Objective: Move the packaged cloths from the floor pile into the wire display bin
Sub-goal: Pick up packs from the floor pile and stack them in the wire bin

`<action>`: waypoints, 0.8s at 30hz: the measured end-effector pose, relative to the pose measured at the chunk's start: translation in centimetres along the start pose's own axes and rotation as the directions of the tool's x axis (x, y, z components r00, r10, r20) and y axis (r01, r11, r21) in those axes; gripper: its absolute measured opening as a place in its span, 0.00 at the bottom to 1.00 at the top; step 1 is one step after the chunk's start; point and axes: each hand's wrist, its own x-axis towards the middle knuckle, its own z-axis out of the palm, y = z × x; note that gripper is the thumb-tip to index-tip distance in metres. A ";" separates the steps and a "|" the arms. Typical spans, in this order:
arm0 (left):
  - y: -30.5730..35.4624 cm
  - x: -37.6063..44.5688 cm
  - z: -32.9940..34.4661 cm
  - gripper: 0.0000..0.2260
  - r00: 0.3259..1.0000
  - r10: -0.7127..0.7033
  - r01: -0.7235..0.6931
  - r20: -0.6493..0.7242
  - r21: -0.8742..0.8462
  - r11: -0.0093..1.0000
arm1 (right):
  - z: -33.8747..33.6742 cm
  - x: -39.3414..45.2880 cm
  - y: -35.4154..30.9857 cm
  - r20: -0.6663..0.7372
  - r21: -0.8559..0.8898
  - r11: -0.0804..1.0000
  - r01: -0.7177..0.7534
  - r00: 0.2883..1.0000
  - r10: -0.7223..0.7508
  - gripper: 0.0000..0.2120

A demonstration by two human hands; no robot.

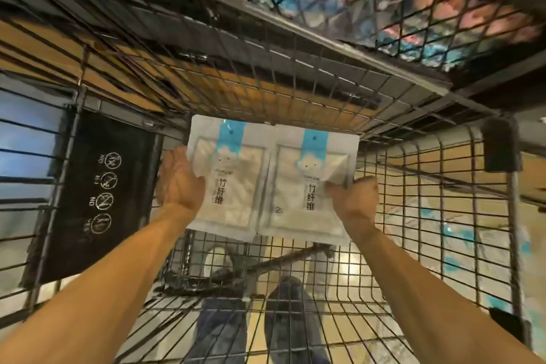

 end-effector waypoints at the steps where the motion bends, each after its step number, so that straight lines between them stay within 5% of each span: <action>1: 0.1 0.1 0.0 0.27 0.999 0.050 -0.049 -0.018 0.056 0.997 | 0.0 0.2 -0.1 -0.034 -0.065 0.998 0.018 0.999 -0.021 0.38; 5: 1.7 -0.9 -1.2 0.27 0.989 0.140 -0.148 0.053 0.194 0.970 | -1.1 -0.3 -1.0 -0.018 -0.326 0.934 0.145 0.987 -0.160 0.42; 8: 3.0 -2.3 -3.6 0.28 0.973 0.224 -0.231 0.060 0.334 0.914 | -3.3 -2.0 -2.0 0.073 -0.407 0.861 0.305 0.951 -0.302 0.35; 14: 7.7 -6.7 -12.5 0.28 0.924 0.383 -0.335 -0.020 0.444 0.831 | -11.5 -7.6 -5.4 0.174 -0.458 0.736 0.499 0.862 -0.476 0.34; 24: 16.3 -20.3 -29.1 0.32 0.914 0.390 -0.303 -0.113 0.449 0.840 | -29.0 -18.6 -9.8 0.109 -0.439 0.676 0.592 0.782 -0.614 0.38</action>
